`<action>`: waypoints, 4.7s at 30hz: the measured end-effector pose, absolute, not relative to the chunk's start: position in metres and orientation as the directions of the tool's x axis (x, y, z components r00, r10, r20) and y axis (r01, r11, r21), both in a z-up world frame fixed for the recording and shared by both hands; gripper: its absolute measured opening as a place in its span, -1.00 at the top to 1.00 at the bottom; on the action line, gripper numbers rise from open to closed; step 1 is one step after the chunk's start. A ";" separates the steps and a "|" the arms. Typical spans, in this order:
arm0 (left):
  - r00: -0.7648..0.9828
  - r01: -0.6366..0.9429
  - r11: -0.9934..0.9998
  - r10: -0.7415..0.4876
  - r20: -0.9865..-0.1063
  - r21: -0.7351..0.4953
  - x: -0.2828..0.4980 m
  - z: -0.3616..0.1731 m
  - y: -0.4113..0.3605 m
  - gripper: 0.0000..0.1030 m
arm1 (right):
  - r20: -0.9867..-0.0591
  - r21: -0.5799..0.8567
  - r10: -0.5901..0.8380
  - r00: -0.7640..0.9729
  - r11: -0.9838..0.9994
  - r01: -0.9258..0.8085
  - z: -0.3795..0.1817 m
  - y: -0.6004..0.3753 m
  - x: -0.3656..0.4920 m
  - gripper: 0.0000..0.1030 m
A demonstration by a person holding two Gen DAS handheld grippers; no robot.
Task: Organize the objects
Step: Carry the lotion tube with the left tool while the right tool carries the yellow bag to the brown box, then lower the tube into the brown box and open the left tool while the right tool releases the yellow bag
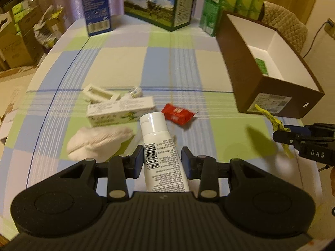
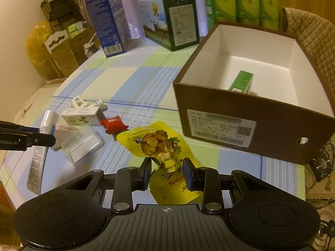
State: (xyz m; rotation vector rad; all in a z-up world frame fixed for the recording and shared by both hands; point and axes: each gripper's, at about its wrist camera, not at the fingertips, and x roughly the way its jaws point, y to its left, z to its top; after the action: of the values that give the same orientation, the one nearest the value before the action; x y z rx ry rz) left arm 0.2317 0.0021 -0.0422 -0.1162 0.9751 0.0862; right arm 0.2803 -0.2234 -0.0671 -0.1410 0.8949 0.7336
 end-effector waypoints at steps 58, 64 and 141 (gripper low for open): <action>0.687 0.289 0.957 -0.223 -0.691 -0.021 0.431 0.034 -0.180 0.36 | -0.612 0.216 0.489 0.622 0.860 -0.462 0.016 -0.307 0.408 0.43; 0.672 0.284 0.959 -0.205 -0.711 -0.008 0.455 0.023 -0.185 0.35 | -0.646 0.208 0.456 0.612 0.877 -0.434 0.003 -0.305 0.431 0.43; 0.592 0.277 0.961 -0.171 -0.787 -0.001 0.565 -0.031 -0.177 -0.44 | -0.659 0.232 0.373 0.653 0.927 -0.296 -0.028 -0.299 0.544 -0.22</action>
State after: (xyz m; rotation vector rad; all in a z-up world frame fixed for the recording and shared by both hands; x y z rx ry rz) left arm 0.5648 -0.1772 -0.0311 0.1267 0.9005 -0.2613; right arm 0.5439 -0.2988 -0.0278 0.1074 0.7715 0.3805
